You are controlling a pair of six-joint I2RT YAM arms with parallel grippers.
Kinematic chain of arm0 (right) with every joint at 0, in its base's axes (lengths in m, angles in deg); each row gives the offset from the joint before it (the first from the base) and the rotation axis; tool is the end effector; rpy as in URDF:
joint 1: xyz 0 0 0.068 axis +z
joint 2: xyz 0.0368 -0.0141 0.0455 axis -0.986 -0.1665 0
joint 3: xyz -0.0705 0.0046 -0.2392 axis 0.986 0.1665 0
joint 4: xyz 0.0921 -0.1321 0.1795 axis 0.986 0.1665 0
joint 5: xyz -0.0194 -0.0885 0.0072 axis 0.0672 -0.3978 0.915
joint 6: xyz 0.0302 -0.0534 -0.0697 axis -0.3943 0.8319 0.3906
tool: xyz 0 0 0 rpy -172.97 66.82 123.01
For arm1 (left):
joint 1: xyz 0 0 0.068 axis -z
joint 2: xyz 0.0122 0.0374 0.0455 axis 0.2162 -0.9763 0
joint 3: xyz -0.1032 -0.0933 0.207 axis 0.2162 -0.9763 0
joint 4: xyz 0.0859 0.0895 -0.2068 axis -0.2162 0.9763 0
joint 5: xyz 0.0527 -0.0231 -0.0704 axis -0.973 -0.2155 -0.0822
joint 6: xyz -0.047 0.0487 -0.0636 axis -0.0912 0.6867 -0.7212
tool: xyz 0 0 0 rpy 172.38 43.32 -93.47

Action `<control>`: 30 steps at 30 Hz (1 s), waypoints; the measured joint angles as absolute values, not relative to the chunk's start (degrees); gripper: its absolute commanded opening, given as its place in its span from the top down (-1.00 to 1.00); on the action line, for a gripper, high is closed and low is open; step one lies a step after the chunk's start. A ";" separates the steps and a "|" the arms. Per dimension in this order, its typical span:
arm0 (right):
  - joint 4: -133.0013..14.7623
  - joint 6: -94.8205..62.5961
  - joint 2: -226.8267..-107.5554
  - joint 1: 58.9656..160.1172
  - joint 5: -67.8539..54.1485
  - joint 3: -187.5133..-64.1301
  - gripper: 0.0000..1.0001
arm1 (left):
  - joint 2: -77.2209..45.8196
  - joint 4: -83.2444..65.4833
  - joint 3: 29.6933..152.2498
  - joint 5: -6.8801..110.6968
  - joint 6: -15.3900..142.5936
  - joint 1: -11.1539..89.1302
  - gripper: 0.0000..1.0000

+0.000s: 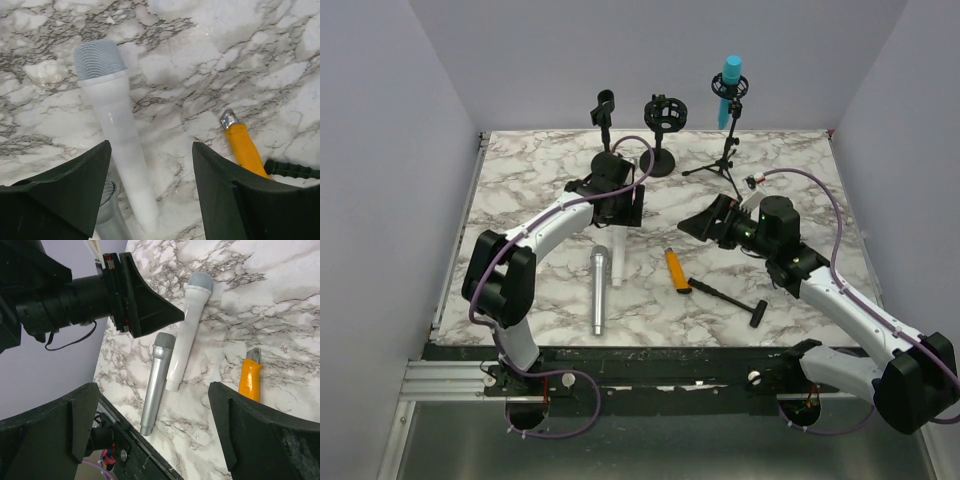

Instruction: Remove the microphone from the stand

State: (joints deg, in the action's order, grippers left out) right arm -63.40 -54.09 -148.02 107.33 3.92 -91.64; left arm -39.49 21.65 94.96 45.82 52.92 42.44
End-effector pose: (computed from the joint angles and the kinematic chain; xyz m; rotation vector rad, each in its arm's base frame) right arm 0.2412 0.1522 0.2589 0.0727 2.0157 1.1348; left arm 0.3323 -0.1952 0.1948 0.1856 2.5131 -0.4306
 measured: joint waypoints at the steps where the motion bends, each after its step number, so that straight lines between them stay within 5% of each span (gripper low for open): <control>1: -63.05 -53.96 -148.02 107.33 3.90 -91.64 -1.00 | -40.04 22.28 95.55 45.25 52.90 42.07 -0.35; 10: -62.22 -53.66 -145.27 107.35 2.83 -90.37 -1.00 | -46.03 25.82 99.25 42.37 51.98 40.26 -0.35; 15: -61.08 -53.35 -144.46 107.35 2.33 -90.35 -1.00 | -50.29 26.24 100.47 42.30 51.54 40.35 -0.10; 21: -59.81 -53.24 -143.30 107.35 1.34 -90.07 -1.00 | -51.54 26.26 100.43 42.06 51.37 40.37 -0.03; 30: -57.78 -52.89 -143.01 107.35 0.53 -90.13 -1.00 | -52.85 26.06 101.63 42.39 51.19 40.37 0.56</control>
